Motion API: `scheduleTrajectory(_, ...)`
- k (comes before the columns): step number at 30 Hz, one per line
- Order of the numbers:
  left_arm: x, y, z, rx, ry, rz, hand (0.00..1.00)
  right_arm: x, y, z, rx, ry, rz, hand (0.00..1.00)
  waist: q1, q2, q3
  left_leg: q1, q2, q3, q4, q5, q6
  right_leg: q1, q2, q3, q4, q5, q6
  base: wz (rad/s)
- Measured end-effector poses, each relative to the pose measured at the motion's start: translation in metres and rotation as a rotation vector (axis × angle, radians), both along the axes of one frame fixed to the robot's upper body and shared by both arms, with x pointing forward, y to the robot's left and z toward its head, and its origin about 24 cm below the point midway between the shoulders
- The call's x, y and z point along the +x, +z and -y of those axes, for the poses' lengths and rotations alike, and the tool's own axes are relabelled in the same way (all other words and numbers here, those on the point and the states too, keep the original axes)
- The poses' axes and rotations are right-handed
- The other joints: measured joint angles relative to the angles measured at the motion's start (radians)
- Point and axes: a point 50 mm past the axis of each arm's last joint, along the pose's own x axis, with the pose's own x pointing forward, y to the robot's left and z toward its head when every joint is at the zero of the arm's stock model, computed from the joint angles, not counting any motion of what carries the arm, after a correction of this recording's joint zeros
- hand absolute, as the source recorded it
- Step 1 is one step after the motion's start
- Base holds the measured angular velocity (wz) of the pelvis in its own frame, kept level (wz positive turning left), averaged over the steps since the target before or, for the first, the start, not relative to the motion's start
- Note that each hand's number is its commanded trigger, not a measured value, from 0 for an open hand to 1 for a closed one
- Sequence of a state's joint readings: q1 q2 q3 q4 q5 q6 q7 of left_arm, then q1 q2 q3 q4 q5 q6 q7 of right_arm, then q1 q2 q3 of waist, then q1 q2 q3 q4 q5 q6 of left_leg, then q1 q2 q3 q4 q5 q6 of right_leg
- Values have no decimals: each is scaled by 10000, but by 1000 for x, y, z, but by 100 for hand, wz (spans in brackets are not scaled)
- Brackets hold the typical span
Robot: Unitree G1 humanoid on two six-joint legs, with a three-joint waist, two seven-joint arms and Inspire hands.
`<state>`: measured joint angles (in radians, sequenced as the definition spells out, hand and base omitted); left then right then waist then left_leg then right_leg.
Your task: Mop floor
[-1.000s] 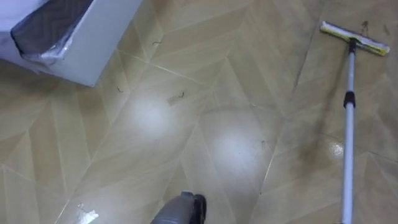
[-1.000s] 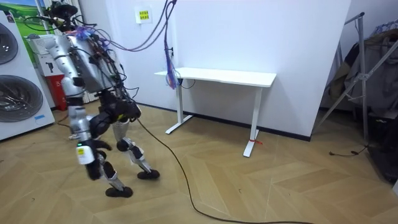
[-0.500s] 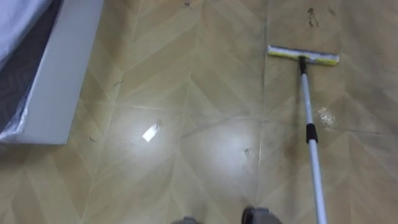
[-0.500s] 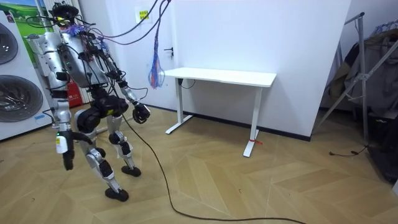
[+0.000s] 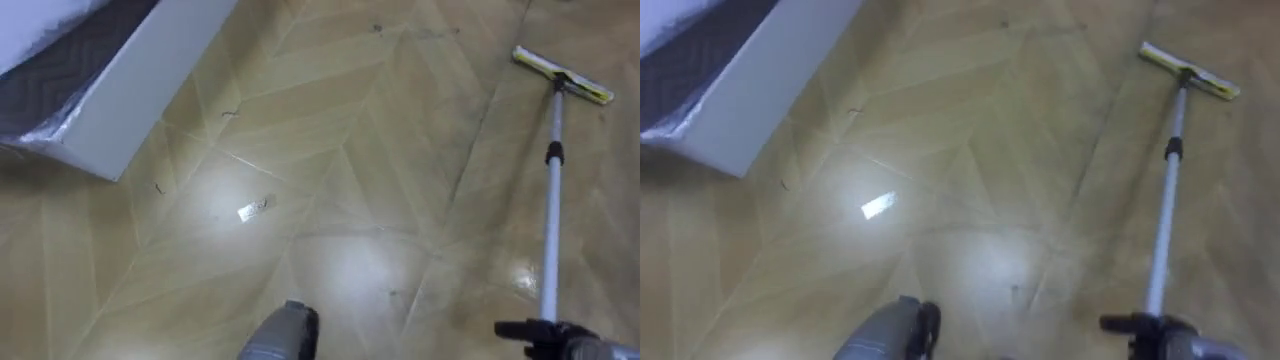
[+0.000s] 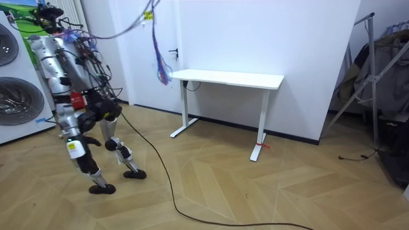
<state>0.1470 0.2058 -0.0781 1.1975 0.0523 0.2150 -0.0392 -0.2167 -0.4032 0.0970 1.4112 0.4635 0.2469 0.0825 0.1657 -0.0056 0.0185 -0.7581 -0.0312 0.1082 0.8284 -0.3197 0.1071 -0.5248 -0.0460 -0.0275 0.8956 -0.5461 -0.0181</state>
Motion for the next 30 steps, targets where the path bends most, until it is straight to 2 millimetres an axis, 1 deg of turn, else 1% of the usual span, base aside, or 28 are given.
scheduleTrajectory(1,5,-1,3,-121,-8,68,0,-23,-6,0,-17,-154,-604,100,0,87,-19,193,-60,266,-43,-169,135,-194,-220,14,559,215,328,-19)
scheduleTrajectory(2,9,-1,4,-160,-28,198,0,-35,-9,0,-32,-221,-943,100,-41,137,-27,271,-141,304,-43,-247,165,-279,-285,35,840,340,448,-17)
scheduleTrajectory(4,20,0,4,-162,-79,656,0,-79,-18,-7,-146,-106,-2328,100,-344,373,-102,597,-329,276,-65,-619,250,-577,-435,100,1842,998,680,-14)
scheduleTrajectory(5,21,0,3,-118,-12,728,0,-88,-21,-11,-137,-103,-2605,100,-419,412,-105,671,-338,251,-61,-714,257,-731,-430,162,2142,1261,665,-41)
scheduleTrajectory(6,21,0,5,-53,70,791,0,-101,-25,-18,-58,-50,-3074,100,-496,501,-108,772,-376,-42,-85,-905,187,-1146,-339,349,2645,1607,643,-83)
scheduleTrajectory(7,22,-1,9,-41,90,825,0,-106,-27,-25,-31,96,-3355,100,-507,611,-54,818,-375,-410,-117,-965,107,-1696,-218,419,2653,1429,549,-99)
scheduleTrajectory(8,22,-2,11,-69,98,817,0,-107,-29,-29,-41,217,-3461,100,-532,685,-18,840,-371,-644,-164,-980,75,-1979,-140,387,2466,1326,530,-113)
scheduleTrajectory(9,21,-3,17,-182,157,801,0,-110,-31,-34,-21,358,-3615,100,-654,792,5,942,-369,-986,-313,-1002,-17,-2414,-43,328,1771,1259,514,-96)
scheduleTrajectory(10,20,-4,21,-217,191,754,0,-114,-33,-39,65,523,-3791,100,-734,909,16,1083,-382,-1388,-371,-1048,-137,-2548,-24,217,550,1280,474,-84)
scheduleTrajectory(11,19,-5,21,-188,205,727,0,-115,-34,-43,126,624,-3880,100,-790,920,-2,1116,-404,-1580,-358,-1083,-204,-2533,-19,223,-112,1347,447,-58)
scheduleTrajectory(12,19,-4,20,-26,233,727,0,-112,-36,-50,224,931,-3972,100,-911,823,35,1129,-535,-1851,-208,-1232,-441,-2489,-71,192,-853,1711,499,-17)
scheduleTrajectory(13,19,-4,20,51,244,747,0,-112,-37,-53,256,1018,-4084,100,-1064,798,49,1095,-501,-1891,155,-1381,-651,-2330,-295,-179,-698,2012,266,5)
scheduleTrajectory(14,20,-4,20,58,243,757,0,-112,-37,-54,272,961,-4132,100,-1083,788,54,1112,-470,-1890,317,-1407,-699,-2236,-375,-401,-580,1925,137,43)
scheduleTrajectory(15,19,-4,20,59,247,738,0,-108,-36,-53,275,800,-4192,100,-1039,772,55,1199,-457,-1892,610,-1433,-749,-2014,-418,-644,-370,1688,16,49)
scheduleTrajectory(16,19,-4,19,73,286,683,0,-96,-34,-49,187,666,-4029,100,-924,673,51,1312,-413,-1840,733,-1467,-813,-1866,-458,-803,-208,1453,-102,45)
scheduleTrajectory(17,19,-4,19,90,308,688,0,-87,-32,-45,94,645,-3847,100,-835,640,46,1361,-327,-1789,757,-1487,-850,-1810,-488,-861,-148,1366,-157,37)
scheduleTrajectory(18,17,-4,16,121,494,664,0,-62,-26,-36,-181,780,-3360,100,-727,462,96,1441,-283,-1709,818,-1509,-891,-1717,-529,-986,-23,1203,-261,37)
scheduleTrajectory(19,16,-3,13,168,691,627,0,-32,-17,-25,-544,872,-2638,100,-700,367,119,1429,-167,-1733,1014,-1509,-894,-1604,-538,-1182,73,1107,-381,38)
scheduleTrajectory(20,16,-2,10,215,743,622,0,-17,-12,-20,-727,909,-2239,100,-673,359,123,1412,-99,-1723,1154,-1511,-899,-1519,-516,-1308,90,1057,-446,39)
scheduleTrajectory(21,16,-1,4,374,711,633,0,9,-1,-11,-1056,1006,-1404,100,-517,304,106,1400,128,-1648,1380,-1506,-909,-1350,-385,-1479,57,999,-552,25)
scheduleTrajectory(22,16,2,-5,602,692,623,0,30,9,-4,-1268,1140,-662,100,-308,130,78,1449,258,-1601,1424,-1489,-940,-1227,-281,-1523,50,942,-659,22)
scheduleTrajectory(23,15,3,-9,701,683,604,0,40,14,-2,-1316,1227,-242,100,-227,32,73,1499,307,-1598,1410,-1476,-965,-1157,-229,-1524,18,922,-696,33)
scheduleTrajectory(24,13,4,-14,845,669,554,0,57,23,2,-1333,1338,450,100,-197,-75,100,1602,397,-1594,1376,-1383,-1132,-922,-120,-1521,-96,895,-761,65)
scheduleTrajectory(25,13,4,-16,883,654,536,0,63,27,4,-1219,1246,798,100,-220,-143,79,1722,437,-1588,1199,-1276,-1316,-687,-16,-1417,-279,891,-777,80)
scheduleTrajectory(26,13,4,-15,869,657,537,0,64,28,5,-1171,1206,866,100,-224,-157,76,1833,454,-1561,1029,-1243,-1371,-547,58,-1303,-399,894,-780,90)
scheduleTrajectory(27,11,4,-14,820,659,506,0,61,26,4,-984,953,891,100,-223,-154,81,2150,569,-1347,687,-1211,-1417,-230,277,-1058,-684,949,-782,78)
scheduleTrajectory(29,4,4,-14,713,661,348,0,47,16,-3,-552,615,677,100,-233,-198,60,2731,605,-1168,48,-1211,-1417,212,502,-663,-1083,982,-748,55)
scheduleTrajectory(30,1,3,-11,608,707,216,0,33,8,-7,-309,522,408,100,-243,-186,65,3123,610,-1015,-337,-1212,-1416,548,606,-432,-1336,989,-734,29)
